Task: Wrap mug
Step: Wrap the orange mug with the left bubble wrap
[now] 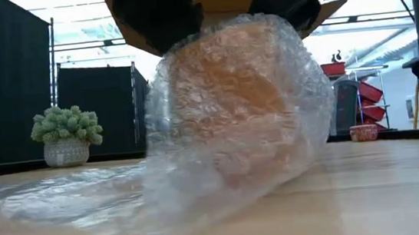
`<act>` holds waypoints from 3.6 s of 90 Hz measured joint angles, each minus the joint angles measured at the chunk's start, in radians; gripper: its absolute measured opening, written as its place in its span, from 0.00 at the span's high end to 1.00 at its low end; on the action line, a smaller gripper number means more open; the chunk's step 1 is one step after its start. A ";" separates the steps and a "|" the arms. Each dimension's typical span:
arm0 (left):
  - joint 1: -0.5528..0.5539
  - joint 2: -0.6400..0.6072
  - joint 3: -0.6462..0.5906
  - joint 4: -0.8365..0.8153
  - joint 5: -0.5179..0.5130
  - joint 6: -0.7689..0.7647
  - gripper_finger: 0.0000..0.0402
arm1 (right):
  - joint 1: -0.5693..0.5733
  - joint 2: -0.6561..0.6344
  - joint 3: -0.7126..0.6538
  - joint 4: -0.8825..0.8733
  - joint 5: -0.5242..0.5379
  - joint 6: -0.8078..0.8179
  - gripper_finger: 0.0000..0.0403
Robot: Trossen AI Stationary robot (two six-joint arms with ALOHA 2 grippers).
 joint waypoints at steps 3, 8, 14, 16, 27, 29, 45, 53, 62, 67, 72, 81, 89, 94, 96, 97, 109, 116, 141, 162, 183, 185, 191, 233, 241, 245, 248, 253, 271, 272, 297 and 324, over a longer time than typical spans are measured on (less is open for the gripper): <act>0.000 -0.002 0.005 -0.019 0.000 0.000 0.76 | -0.001 0.000 0.000 0.000 -0.001 -0.001 0.49; 0.001 -0.004 0.010 -0.043 -0.003 0.000 0.76 | -0.002 0.000 -0.001 0.000 -0.001 0.000 0.49; 0.004 -0.009 0.010 -0.063 -0.005 0.001 0.76 | -0.003 0.000 -0.001 0.001 0.002 0.003 0.49; 0.004 -0.011 0.010 -0.069 -0.007 0.001 0.76 | -0.002 0.000 -0.001 0.000 0.002 0.002 0.49; 0.001 -0.062 0.030 -0.062 -0.026 0.031 0.76 | -0.003 0.015 -0.010 -0.039 -0.029 -0.002 0.49; -0.001 -0.071 0.029 -0.071 -0.028 0.044 0.76 | -0.003 0.018 -0.014 -0.049 -0.031 -0.004 0.49; -0.012 -0.075 0.018 -0.106 -0.043 0.073 0.76 | -0.003 0.009 -0.007 -0.024 -0.012 -0.003 0.49; -0.010 -0.096 0.024 -0.087 -0.052 0.071 0.76 | -0.003 0.010 -0.006 -0.020 -0.011 -0.004 0.49; -0.010 -0.089 0.021 -0.089 -0.055 0.052 0.76 | -0.012 0.009 -0.006 -0.004 -0.012 -0.004 0.49; -0.011 -0.088 0.019 -0.099 -0.055 0.047 0.76 | -0.014 0.009 0.000 0.009 -0.012 -0.009 0.49; -0.018 -0.099 0.019 -0.101 -0.059 0.045 0.76 | -0.018 0.009 0.009 0.027 -0.011 -0.022 0.49; -0.027 -0.131 0.019 -0.109 -0.073 0.027 0.76 | -0.026 0.008 0.028 0.033 -0.012 -0.023 0.49; -0.035 -0.166 0.019 -0.129 -0.088 0.015 0.76 | -0.044 0.009 0.036 0.038 -0.016 -0.023 0.49; -0.039 -0.184 0.019 -0.142 -0.100 -0.003 0.76 | -0.060 0.018 0.037 0.042 -0.021 -0.015 0.49; -0.041 -0.193 0.019 -0.151 -0.103 -0.008 0.76 | -0.067 0.025 0.037 0.042 -0.030 -0.007 0.49; -0.042 -0.197 0.019 -0.155 -0.105 -0.009 0.76 | -0.071 0.029 0.037 0.042 -0.035 -0.001 0.49; -0.061 -0.237 0.019 -0.219 -0.142 -0.059 0.76 | -0.108 0.078 0.038 0.045 -0.113 0.055 0.49; -0.070 -0.247 0.019 -0.257 -0.152 -0.089 0.76 | -0.125 0.104 0.040 0.042 -0.169 0.085 0.49; -0.104 -0.244 0.019 -0.312 -0.183 -0.147 0.76 | -0.158 0.151 0.042 0.036 -0.259 0.088 0.49; -0.112 -0.246 0.019 -0.318 -0.204 -0.147 0.76 | -0.157 0.087 0.077 -0.007 -0.245 0.045 0.49; -0.112 -0.246 0.018 -0.320 -0.204 -0.157 0.76 | -0.157 0.028 0.083 -0.039 -0.259 0.044 0.49; -0.112 -0.246 0.018 -0.320 -0.204 -0.157 0.76 | -0.157 0.023 0.083 -0.040 -0.260 0.044 0.49; -0.112 -0.246 0.018 -0.320 -0.204 -0.156 0.76 | -0.158 0.017 0.084 -0.039 -0.261 0.045 0.49; -0.112 -0.246 -0.130 0.062 -0.209 -0.081 0.76 | -0.160 0.076 0.076 0.000 -0.288 0.019 0.49; -0.106 -0.246 -0.221 0.213 -0.197 -0.079 0.76 | -0.160 0.076 0.076 -0.005 -0.288 0.010 0.49; -0.105 -0.246 -0.273 0.293 -0.197 -0.084 0.76 | -0.160 0.076 0.076 -0.007 -0.287 0.004 0.49; -0.103 -0.246 -0.316 0.360 -0.196 -0.085 0.76 | -0.160 0.076 0.076 -0.006 -0.287 0.002 0.49; -0.097 -0.246 -0.388 0.498 -0.187 -0.084 0.76 | -0.160 0.076 0.076 -0.006 -0.287 0.000 0.49; -0.058 -0.234 -0.577 0.857 -0.147 -0.084 0.76 | -0.160 0.075 0.076 -0.003 -0.287 -0.001 0.49; -0.056 -0.233 -0.583 0.868 -0.144 -0.084 0.76 | -0.160 0.075 0.076 -0.003 -0.287 -0.001 0.49; -0.013 -0.153 -0.599 0.927 -0.092 -0.135 0.76 | -0.160 0.074 0.078 -0.007 -0.290 0.000 0.49; -0.013 -0.157 -0.600 0.912 -0.086 -0.135 0.76 | -0.160 0.074 0.226 -0.217 -0.291 -0.022 0.49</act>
